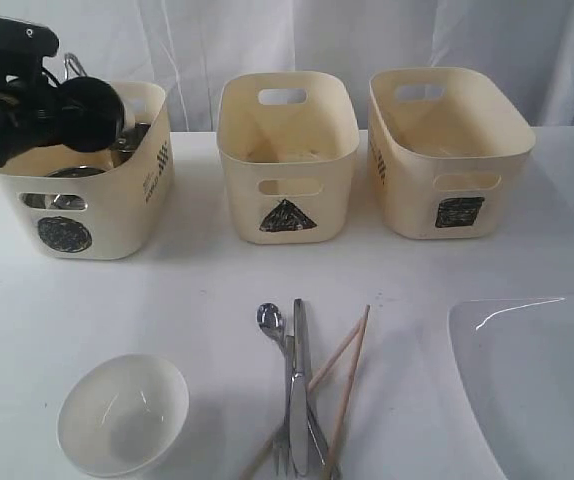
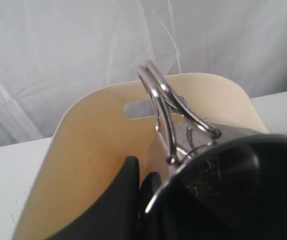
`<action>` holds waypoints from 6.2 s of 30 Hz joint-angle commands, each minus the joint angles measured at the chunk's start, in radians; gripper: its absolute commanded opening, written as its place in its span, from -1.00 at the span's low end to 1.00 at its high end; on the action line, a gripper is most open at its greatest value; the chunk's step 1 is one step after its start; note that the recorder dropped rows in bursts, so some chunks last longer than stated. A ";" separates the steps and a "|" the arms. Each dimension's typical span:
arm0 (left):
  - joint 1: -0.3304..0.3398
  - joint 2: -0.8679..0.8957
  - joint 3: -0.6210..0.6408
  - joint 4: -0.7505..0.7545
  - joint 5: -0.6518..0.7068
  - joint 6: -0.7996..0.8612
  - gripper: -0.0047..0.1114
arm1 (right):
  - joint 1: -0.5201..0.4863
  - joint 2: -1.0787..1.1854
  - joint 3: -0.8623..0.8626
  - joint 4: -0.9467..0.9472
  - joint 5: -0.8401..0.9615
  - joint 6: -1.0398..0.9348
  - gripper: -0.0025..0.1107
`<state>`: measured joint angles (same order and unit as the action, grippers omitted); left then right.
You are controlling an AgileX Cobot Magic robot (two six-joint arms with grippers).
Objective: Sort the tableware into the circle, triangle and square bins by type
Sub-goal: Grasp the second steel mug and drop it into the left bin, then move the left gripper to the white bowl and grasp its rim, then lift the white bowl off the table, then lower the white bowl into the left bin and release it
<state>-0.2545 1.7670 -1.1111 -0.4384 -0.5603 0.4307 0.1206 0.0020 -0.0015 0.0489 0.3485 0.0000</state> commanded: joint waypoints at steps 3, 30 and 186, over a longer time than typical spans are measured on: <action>0.034 0.001 -0.020 -0.032 0.079 -0.015 -0.54 | 0.000 -0.002 0.002 0.002 -0.005 0.006 -0.96; 0.034 -0.361 -0.125 -0.009 0.871 -0.012 -0.38 | 0.000 -0.002 0.002 0.002 -0.005 0.006 -0.96; 0.032 -0.294 0.017 -0.193 -0.099 0.332 -0.92 | 0.000 -0.002 0.002 0.002 -0.005 0.023 -0.96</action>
<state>-0.2224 1.4011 -1.0899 -0.6607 -0.4999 0.8922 0.1206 0.0020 -0.0015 0.0489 0.3485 0.0175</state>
